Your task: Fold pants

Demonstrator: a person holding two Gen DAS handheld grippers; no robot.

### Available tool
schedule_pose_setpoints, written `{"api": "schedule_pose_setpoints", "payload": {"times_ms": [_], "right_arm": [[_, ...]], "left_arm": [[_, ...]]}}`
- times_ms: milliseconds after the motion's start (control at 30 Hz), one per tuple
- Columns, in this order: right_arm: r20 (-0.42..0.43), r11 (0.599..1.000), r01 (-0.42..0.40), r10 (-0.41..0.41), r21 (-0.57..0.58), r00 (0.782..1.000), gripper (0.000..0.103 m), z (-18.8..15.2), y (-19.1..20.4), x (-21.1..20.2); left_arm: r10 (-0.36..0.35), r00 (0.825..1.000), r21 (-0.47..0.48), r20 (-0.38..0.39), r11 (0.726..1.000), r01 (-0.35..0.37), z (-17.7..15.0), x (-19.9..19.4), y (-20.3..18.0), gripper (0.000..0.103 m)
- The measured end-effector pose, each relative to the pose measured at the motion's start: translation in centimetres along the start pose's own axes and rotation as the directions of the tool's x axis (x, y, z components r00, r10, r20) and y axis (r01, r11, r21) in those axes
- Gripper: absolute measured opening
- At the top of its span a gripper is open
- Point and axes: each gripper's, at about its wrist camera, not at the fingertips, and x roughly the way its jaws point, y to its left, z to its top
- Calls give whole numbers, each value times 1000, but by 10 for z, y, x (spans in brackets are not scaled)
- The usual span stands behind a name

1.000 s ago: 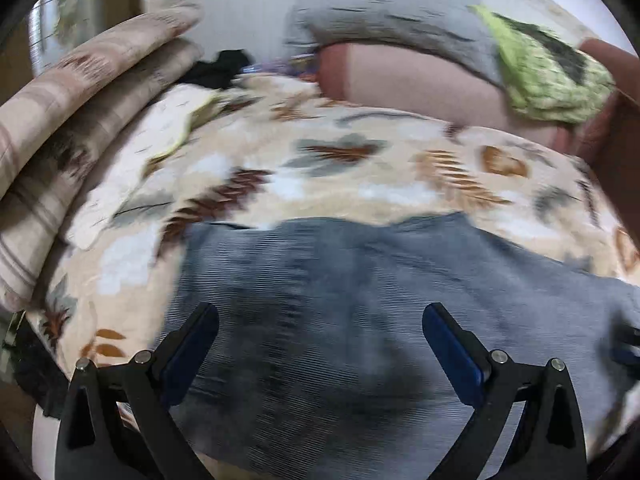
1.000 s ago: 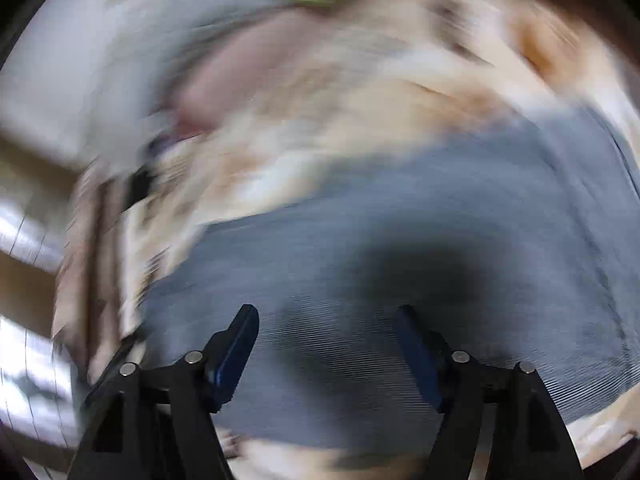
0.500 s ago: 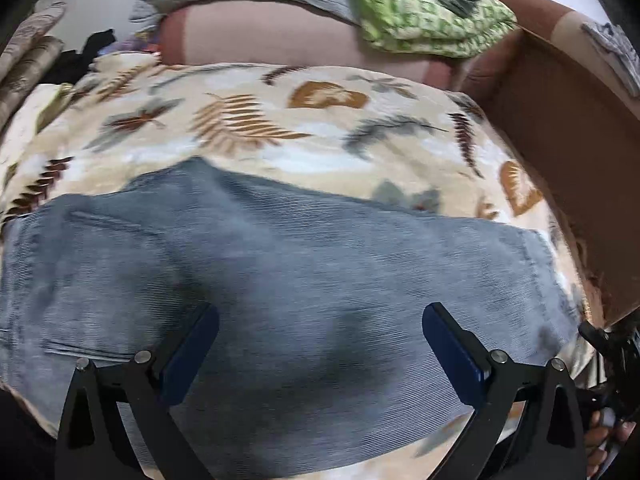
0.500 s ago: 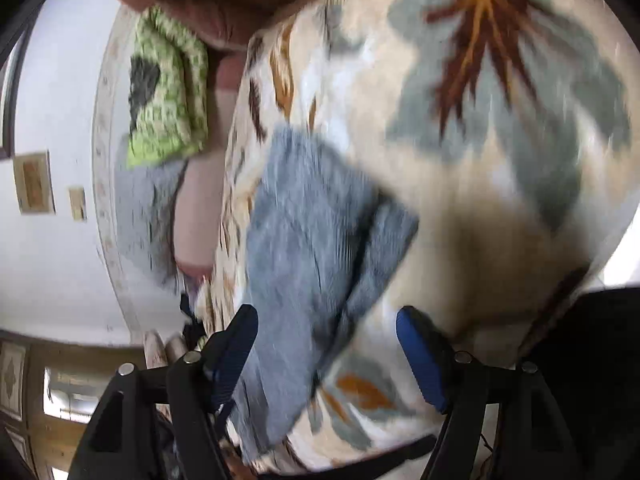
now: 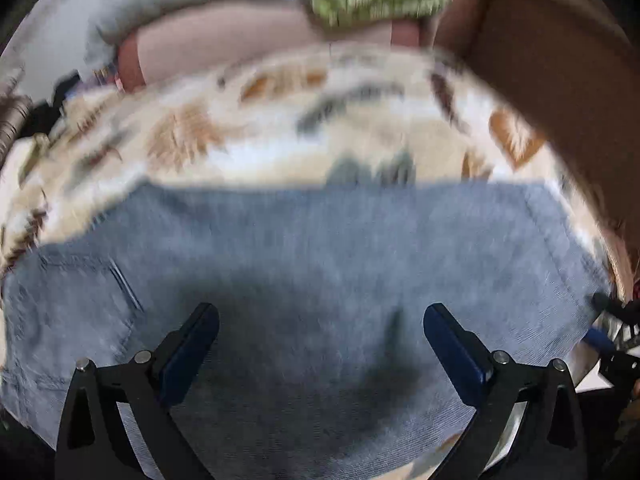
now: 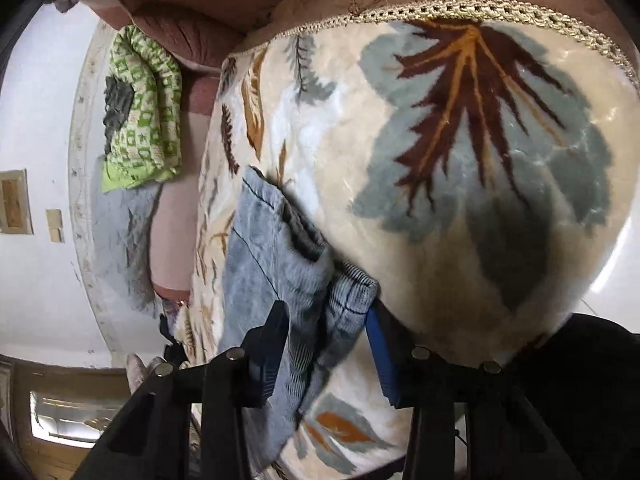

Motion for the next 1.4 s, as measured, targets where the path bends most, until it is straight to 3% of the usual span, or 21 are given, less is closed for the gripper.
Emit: {"api": "schedule_pose_setpoints", "payload": {"times_ms": [100,167,200,233,300,367,400,433,500,633,700,800,867,933,967,1000,1033,1100,1167,1267,1400], "right_arm": [[15,999,-3,3,45,1000,49,2,-7,2],[17,998,-7,5,66,1000,59,5,-4,7],[13,999,5,-6,46,1000,59,7,1,8],[13,999,20,-21,27,1000,55,8,7,9],[25,999,32,-31,-19,999,25,9,14,6],[28,996,47,-46,-72,999,25,9,22,4],[39,992,62,-59,-105,998,25,8,29,2],[58,986,84,-77,-144,995,25,6,38,-1],[101,959,114,-91,-258,991,25,-2,70,-8],[172,848,147,-67,-510,983,25,-38,153,-17],[177,757,134,-25,-640,984,25,-72,195,-16],[124,596,86,23,-799,992,25,-138,241,-3],[45,494,34,10,-869,999,25,-187,255,24],[-24,453,-17,-9,-891,1000,30,-220,251,51],[-56,461,-36,-28,-887,998,36,-234,243,71],[-97,462,-59,-59,-885,994,66,-245,232,94],[-147,461,-76,-121,-884,982,79,-255,219,122],[-238,535,-67,-258,-842,936,80,-261,184,166],[-231,532,-104,-178,-840,956,80,-258,184,146],[-301,634,-172,-100,-754,948,80,-232,187,119],[-230,739,-182,37,-649,973,91,-182,176,86]], "left_arm": [[38,996,63,-78,997,-33,-5,23,-6,102],[63,988,107,-138,993,-48,-14,41,-9,103],[50,994,82,-98,996,-42,-15,35,-6,103],[52,993,70,-106,997,-45,-15,31,-4,102],[23,997,48,-69,999,-20,-10,16,-1,102],[98,995,86,-7,992,-97,-8,10,-1,102],[123,992,123,-38,986,-117,-12,19,-4,102],[122,987,171,-103,980,-103,-18,34,-8,102],[100,993,175,-68,981,-87,-25,41,-5,103],[72,995,162,-75,985,-59,-28,42,-2,102],[-8,996,75,-90,997,15,-27,35,18,99],[-52,999,-109,-14,993,50,-33,4,78,98],[-1,999,-239,32,971,9,-45,-21,129,98],[77,996,-350,50,935,-54,-65,-42,181,98],[117,992,-390,50,917,-89,-73,-49,200,98],[163,986,-431,38,893,-131,-83,-56,221,98],[179,984,-453,24,879,-149,-88,-60,235,98],[180,984,-469,16,870,-151,-92,-67,245,98],[170,984,-475,45,871,-129,-89,-75,248,98],[101,989,-441,106,896,-44,-65,-79,230,98],[3,986,-336,167,940,54,-37,-77,180,98]]}}
